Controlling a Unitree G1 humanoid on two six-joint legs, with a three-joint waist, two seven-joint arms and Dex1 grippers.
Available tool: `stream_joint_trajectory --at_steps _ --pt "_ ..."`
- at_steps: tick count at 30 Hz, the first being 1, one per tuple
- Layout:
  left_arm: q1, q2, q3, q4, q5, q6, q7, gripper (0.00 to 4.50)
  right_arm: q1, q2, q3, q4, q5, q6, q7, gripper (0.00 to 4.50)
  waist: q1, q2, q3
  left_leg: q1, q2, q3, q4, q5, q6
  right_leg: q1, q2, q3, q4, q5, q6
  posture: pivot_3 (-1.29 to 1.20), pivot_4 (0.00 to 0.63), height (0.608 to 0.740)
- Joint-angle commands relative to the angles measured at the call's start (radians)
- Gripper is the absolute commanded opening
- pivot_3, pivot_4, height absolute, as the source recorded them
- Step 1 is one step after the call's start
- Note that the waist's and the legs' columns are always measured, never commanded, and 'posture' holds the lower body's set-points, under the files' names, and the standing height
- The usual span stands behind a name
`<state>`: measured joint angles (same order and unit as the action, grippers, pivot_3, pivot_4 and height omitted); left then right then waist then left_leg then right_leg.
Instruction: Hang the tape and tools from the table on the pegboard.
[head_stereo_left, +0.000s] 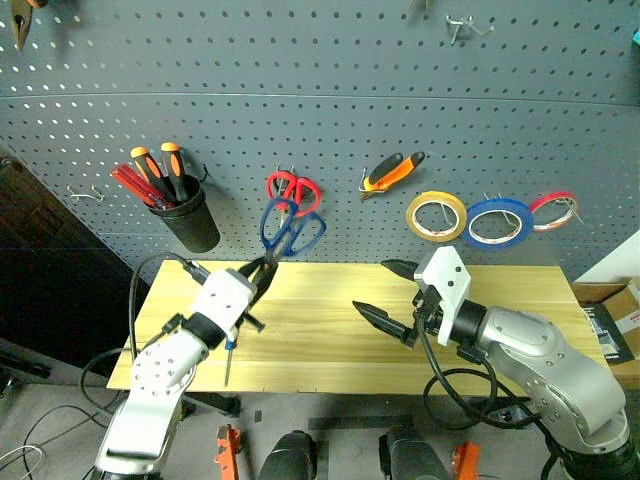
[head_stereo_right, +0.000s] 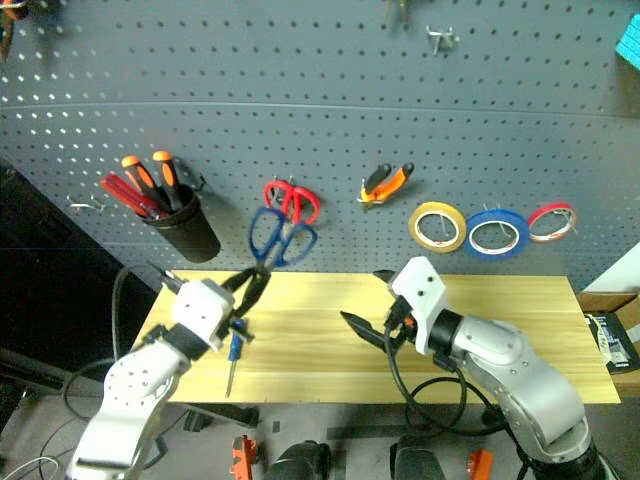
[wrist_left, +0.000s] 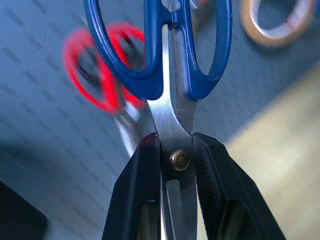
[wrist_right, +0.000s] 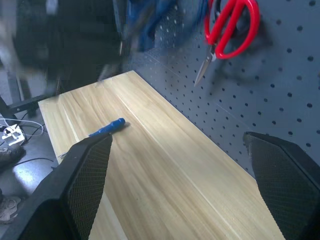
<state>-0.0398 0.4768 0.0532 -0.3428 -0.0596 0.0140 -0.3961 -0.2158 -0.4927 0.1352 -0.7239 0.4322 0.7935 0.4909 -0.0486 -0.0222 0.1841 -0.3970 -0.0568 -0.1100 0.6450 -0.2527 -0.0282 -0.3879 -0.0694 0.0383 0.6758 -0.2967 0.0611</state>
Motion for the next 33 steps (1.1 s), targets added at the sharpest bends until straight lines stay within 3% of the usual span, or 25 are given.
stream_joint_trajectory --at_steps 1,14,21,25,33 --pt "-0.052 -0.016 0.013 0.047 -0.004 0.009 0.012 0.63 -0.028 0.003 -0.029 -0.007 0.001 -0.027 -0.006 4.5 -0.001 0.0 0.0 0.0 0.0 0.0 0.0 0.0 0.0 0.0 0.0 0.0 0.0 0.0 0.0 -0.09 0.158 0.74" --pt "-0.167 -0.081 -0.001 0.183 -0.023 0.101 0.017 0.63 -0.102 0.029 -0.026 -0.016 0.023 -0.02 -0.022 4.5 -0.009 0.0 0.0 0.0 0.0 0.0 0.0 0.0 0.0 -0.001 0.001 0.001 0.001 0.0 0.0 -0.1 0.164 0.74" --pt "-0.158 -0.11 0.011 0.156 -0.043 0.173 0.033 2.68 -0.115 0.037 -0.019 -0.021 0.027 -0.016 -0.027 4.5 -0.008 0.0 0.0 0.0 0.0 0.0 0.0 0.0 0.0 -0.001 0.001 0.001 0.001 0.0 0.0 -0.1 0.166 0.74" --pt "-0.081 -0.1 0.023 0.135 -0.036 0.339 0.056 3.88 -0.08 0.074 -0.019 -0.038 0.08 0.058 -0.061 4.5 -0.012 0.0 0.0 0.0 0.0 0.0 0.0 0.0 0.0 -0.001 0.001 0.002 0.002 0.0 0.0 -0.1 0.171 0.74" --pt "-0.036 -0.036 0.11 0.193 -0.041 0.753 0.112 3.88 -0.067 0.17 0.038 -0.064 0.207 0.389 -0.176 4.5 -0.01 0.0 0.0 0.001 0.001 -0.001 0.0 0.0 0.0 -0.001 0.001 0.001 0.003 0.0 0.0 -0.08 0.182 0.74"
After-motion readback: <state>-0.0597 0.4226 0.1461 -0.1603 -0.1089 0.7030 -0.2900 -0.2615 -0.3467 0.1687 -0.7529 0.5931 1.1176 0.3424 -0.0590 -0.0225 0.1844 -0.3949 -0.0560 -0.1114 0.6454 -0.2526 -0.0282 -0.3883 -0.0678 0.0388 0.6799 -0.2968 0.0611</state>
